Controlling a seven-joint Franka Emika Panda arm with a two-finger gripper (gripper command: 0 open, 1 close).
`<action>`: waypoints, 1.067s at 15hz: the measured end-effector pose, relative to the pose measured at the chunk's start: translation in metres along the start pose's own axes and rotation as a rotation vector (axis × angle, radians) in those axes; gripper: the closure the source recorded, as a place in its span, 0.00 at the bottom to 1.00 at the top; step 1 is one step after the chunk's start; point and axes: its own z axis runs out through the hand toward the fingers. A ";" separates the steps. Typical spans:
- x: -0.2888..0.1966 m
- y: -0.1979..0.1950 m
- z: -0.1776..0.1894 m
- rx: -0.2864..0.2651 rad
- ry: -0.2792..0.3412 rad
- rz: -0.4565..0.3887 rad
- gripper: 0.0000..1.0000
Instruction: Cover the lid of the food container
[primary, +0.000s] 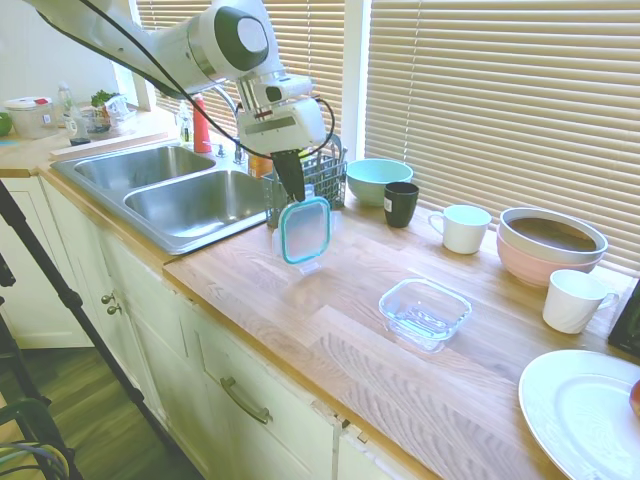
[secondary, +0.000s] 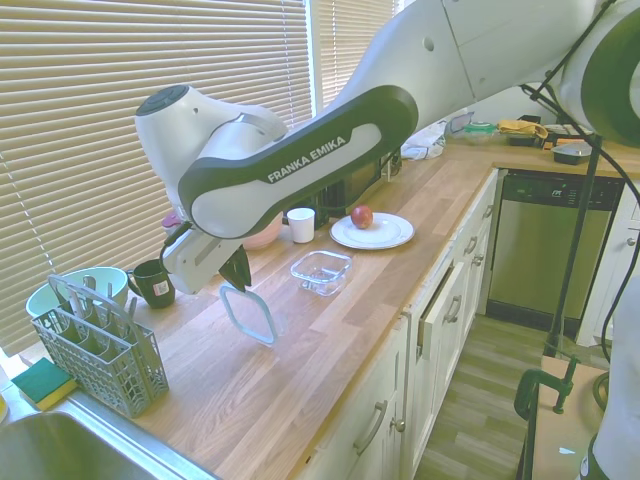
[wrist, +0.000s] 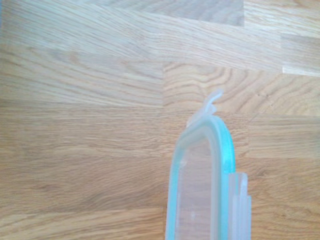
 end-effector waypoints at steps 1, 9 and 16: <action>0.000 0.003 -0.001 0.005 -0.004 0.000 1.00; 0.010 0.014 -0.009 0.043 -0.015 0.018 1.00; 0.050 0.076 0.005 0.083 -0.044 0.034 1.00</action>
